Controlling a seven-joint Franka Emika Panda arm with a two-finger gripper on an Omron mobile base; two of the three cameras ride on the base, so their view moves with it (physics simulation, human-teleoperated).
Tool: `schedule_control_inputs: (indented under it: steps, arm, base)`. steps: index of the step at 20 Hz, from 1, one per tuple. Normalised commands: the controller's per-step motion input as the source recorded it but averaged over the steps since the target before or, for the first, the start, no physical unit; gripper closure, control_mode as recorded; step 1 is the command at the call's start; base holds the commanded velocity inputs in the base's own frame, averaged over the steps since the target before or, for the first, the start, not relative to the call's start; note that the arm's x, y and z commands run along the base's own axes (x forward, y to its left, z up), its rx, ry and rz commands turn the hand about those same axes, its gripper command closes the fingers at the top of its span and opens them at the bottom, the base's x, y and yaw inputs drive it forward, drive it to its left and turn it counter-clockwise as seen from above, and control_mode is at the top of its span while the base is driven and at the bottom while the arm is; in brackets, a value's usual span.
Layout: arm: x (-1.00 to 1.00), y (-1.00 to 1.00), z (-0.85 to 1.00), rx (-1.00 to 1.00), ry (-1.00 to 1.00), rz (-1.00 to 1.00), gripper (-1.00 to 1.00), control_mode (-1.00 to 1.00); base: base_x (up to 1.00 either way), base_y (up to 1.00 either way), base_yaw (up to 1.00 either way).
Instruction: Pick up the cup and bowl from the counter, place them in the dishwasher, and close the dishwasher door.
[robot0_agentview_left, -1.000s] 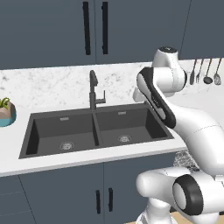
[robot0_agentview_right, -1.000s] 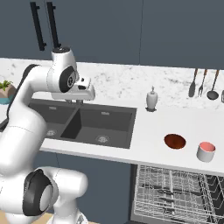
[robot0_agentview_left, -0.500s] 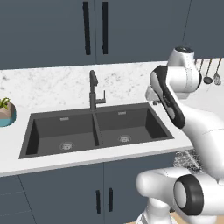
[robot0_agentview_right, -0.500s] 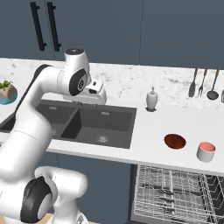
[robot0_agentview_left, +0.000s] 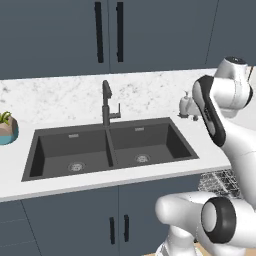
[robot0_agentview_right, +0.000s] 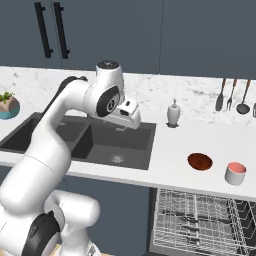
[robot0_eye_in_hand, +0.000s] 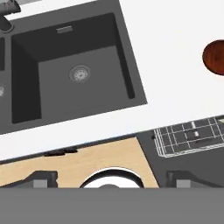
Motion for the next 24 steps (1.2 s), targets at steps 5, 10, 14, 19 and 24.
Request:
schedule_control_inputs:
  steps: [5,10,14,19,24]
  arm:
    - [0.00,-0.56,-0.13,0.03,-0.12,0.00,-1.00,-1.00]
    - [0.00,-0.62,-0.11,0.01,-0.04,-0.04,-1.00,-1.00]
    - [0.28,-0.82,-0.48,0.00,0.04,-0.08,-1.00,-1.00]
    - [0.62,-1.00,-0.55,0.00,0.10,0.00,-1.00,-1.00]
    - [0.81,-0.98,-0.62,-0.01,0.18,0.00,-1.00,-1.00]
  base:
    - [0.00,0.00,0.00]
    - [0.00,0.00,0.00]
    - [0.00,0.00,0.00]
    - [0.00,0.00,0.00]
    - [0.00,0.00,0.00]
